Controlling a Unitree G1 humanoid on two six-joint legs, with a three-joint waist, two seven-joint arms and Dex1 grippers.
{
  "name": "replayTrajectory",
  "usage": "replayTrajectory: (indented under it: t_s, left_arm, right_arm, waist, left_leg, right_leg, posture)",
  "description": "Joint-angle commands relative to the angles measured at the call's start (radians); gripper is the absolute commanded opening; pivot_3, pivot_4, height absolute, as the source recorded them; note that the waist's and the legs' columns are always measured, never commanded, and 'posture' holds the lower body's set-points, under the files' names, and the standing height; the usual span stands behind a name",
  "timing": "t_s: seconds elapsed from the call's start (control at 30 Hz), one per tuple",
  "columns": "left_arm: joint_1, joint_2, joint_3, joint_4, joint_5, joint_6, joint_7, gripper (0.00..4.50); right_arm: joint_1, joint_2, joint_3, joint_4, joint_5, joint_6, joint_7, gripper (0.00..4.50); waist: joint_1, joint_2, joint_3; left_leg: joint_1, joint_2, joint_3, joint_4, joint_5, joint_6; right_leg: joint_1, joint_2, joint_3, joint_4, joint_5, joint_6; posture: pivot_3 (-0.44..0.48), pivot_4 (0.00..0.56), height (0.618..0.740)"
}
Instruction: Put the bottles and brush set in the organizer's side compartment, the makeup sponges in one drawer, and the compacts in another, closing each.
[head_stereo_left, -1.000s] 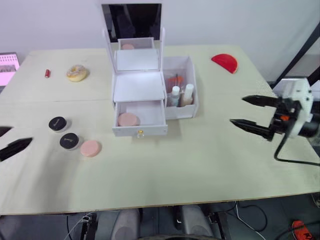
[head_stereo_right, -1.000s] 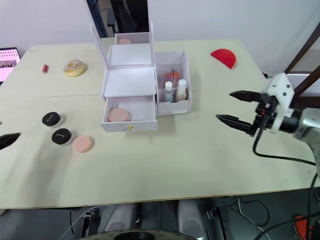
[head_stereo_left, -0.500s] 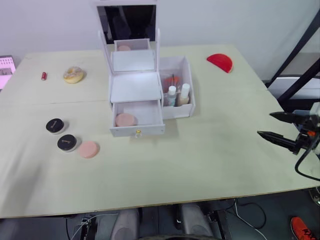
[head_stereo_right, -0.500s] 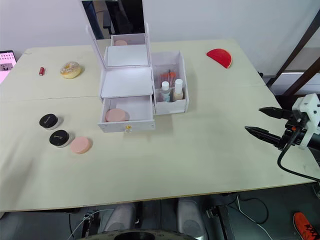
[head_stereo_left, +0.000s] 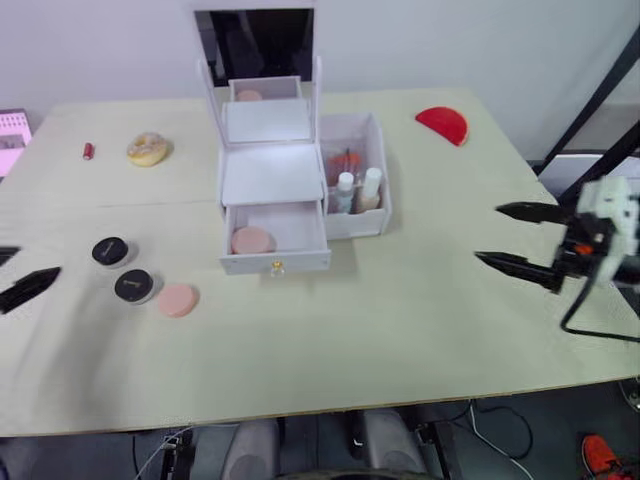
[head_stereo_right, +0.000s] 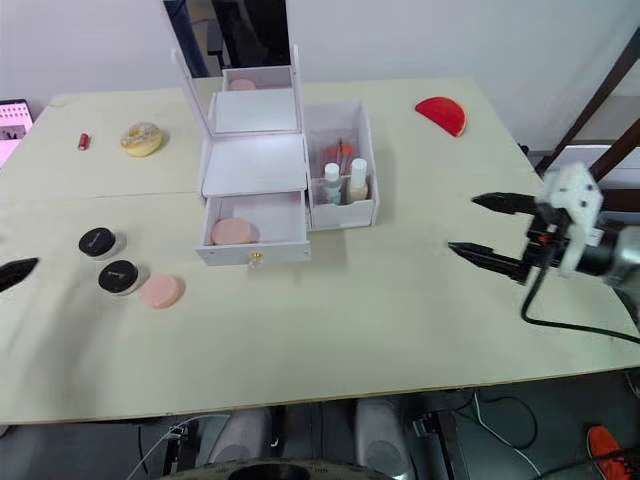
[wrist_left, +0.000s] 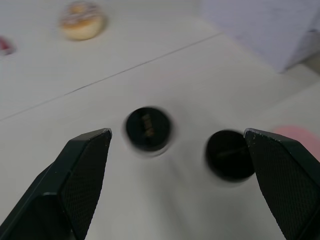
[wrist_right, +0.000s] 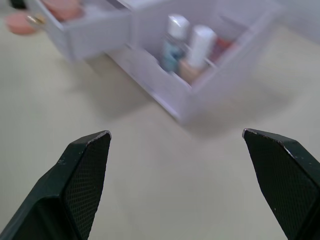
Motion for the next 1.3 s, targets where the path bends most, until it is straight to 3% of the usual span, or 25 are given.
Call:
replayTrajectory:
  t_s: [0.03, 0.33, 0.77, 1.07, 1.3]
  left_arm:
    - [-0.018, 0.005, -0.048, -0.097, -0.039, 0.045, -0.022, 4.47]
    - [0.125, -0.091, -0.034, -0.409, -0.134, 0.204, 0.070, 4.47]
    - [0.346, -0.330, -0.119, -0.557, -0.015, 0.037, 0.239, 4.47]
    - [0.367, -0.395, -0.185, -0.478, 0.078, -0.071, 0.309, 4.47]
    - [0.233, -0.412, -0.296, -0.370, 0.141, -0.096, 0.373, 4.47]
  right_arm:
    - [-0.108, 0.019, 0.077, -0.128, 0.070, 0.071, -0.032, 4.50]
    - [-0.245, 0.064, 0.174, -0.217, 0.133, 0.169, -0.076, 4.50]
    - [-0.225, 0.093, 0.202, -0.221, 0.121, 0.174, -0.107, 4.50]
    - [-0.209, 0.090, 0.201, -0.236, 0.125, 0.183, -0.110, 4.50]
    - [-0.227, 0.083, 0.193, -0.249, 0.135, 0.198, -0.120, 4.50]
  waist:
    - [-0.002, 0.000, 0.000]
    - [0.007, -0.002, 0.000]
    - [0.008, -0.003, -0.001]
    - [0.009, -0.003, -0.001]
    - [0.022, 0.000, -0.002]
  left_leg:
    - [0.000, 0.000, 0.001, 0.000, 0.000, 0.000]
    - [0.000, 0.001, 0.001, -0.003, 0.000, 0.000]
    - [0.003, 0.001, 0.001, 0.001, 0.000, 0.000]
    - [0.003, 0.001, 0.001, 0.001, 0.000, 0.000]
    - [0.004, 0.001, 0.000, 0.002, 0.000, 0.000]
  right_leg:
    - [0.000, 0.000, 0.000, 0.000, 0.000, 0.000]
    - [-0.002, 0.001, 0.000, 0.001, 0.002, -0.003]
    - [0.001, 0.001, 0.000, 0.004, 0.001, -0.001]
    - [0.000, 0.001, 0.000, 0.004, 0.001, -0.001]
    - [0.002, 0.001, -0.001, 0.004, 0.000, -0.001]
  posture:
    - [0.000, 0.150, 0.739]
    - [0.000, 0.150, 0.739]
    - [0.000, 0.150, 0.739]
    - [0.000, 0.150, 0.739]
    - [0.000, 0.150, 0.739]
